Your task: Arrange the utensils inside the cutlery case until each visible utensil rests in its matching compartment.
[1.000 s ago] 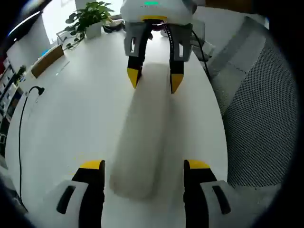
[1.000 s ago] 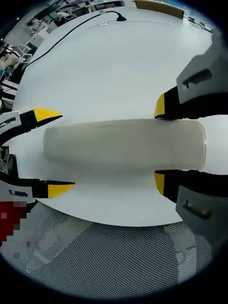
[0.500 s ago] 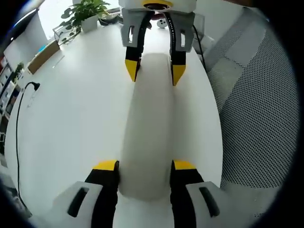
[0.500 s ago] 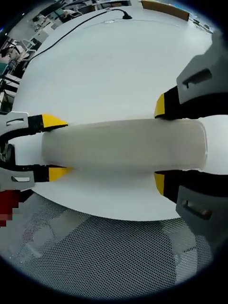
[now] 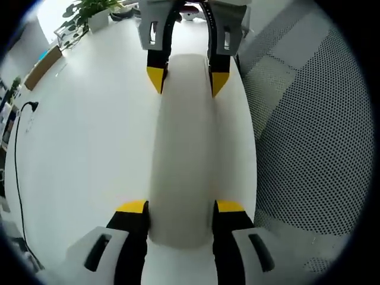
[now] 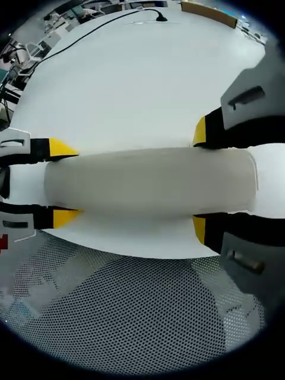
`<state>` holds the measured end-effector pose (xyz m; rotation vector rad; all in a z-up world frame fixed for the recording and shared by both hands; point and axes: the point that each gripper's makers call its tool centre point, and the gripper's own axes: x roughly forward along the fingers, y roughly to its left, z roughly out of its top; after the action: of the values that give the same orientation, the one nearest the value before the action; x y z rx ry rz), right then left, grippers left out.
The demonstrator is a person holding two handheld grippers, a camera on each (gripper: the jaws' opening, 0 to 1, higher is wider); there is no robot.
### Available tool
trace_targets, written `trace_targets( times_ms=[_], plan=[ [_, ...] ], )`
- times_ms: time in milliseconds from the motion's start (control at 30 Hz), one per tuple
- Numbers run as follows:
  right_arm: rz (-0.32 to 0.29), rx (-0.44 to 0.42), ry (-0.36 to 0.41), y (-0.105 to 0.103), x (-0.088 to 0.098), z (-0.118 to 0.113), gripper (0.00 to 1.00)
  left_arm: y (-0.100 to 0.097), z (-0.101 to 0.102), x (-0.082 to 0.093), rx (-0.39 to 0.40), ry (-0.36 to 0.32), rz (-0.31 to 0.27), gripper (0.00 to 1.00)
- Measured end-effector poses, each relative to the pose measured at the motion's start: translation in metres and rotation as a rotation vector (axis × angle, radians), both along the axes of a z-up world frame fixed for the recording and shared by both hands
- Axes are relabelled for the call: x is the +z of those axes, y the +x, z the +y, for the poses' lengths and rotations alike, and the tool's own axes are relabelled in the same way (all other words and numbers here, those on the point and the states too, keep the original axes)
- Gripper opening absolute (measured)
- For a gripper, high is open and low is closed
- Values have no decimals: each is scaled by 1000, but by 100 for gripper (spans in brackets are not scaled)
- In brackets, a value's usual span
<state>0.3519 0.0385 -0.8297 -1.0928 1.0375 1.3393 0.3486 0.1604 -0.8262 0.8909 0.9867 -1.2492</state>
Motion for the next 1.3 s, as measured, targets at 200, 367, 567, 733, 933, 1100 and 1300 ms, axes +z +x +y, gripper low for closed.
trace_targets(
  times_ms=[200, 367, 567, 733, 933, 1100, 1300],
  plan=[
    [-1, -11, 10, -12, -1, 0, 41, -11, 0, 0, 7, -17, -5, 43],
    [-2, -8, 1, -20, -1, 0, 41, -20, 0, 0, 17, -12, -5, 43],
    [0, 2, -5, -19, -1, 0, 41, -19, 1, 1, 32, -28, -4, 44],
    [-31, 9, 14, -15, 6, -5, 55, -12, 8, -1, 195, -18, -26, 79],
    [66, -75, 175, -30, 55, -8, 58, -24, 26, 42, 147, -120, -17, 98],
    [128, -138, 363, -47, 104, -20, 72, -20, 24, 115, 382, -486, -22, 96],
    [192, -383, 625, -52, 127, -43, 68, -35, 42, 158, 618, -775, -1, 93]
  ],
)
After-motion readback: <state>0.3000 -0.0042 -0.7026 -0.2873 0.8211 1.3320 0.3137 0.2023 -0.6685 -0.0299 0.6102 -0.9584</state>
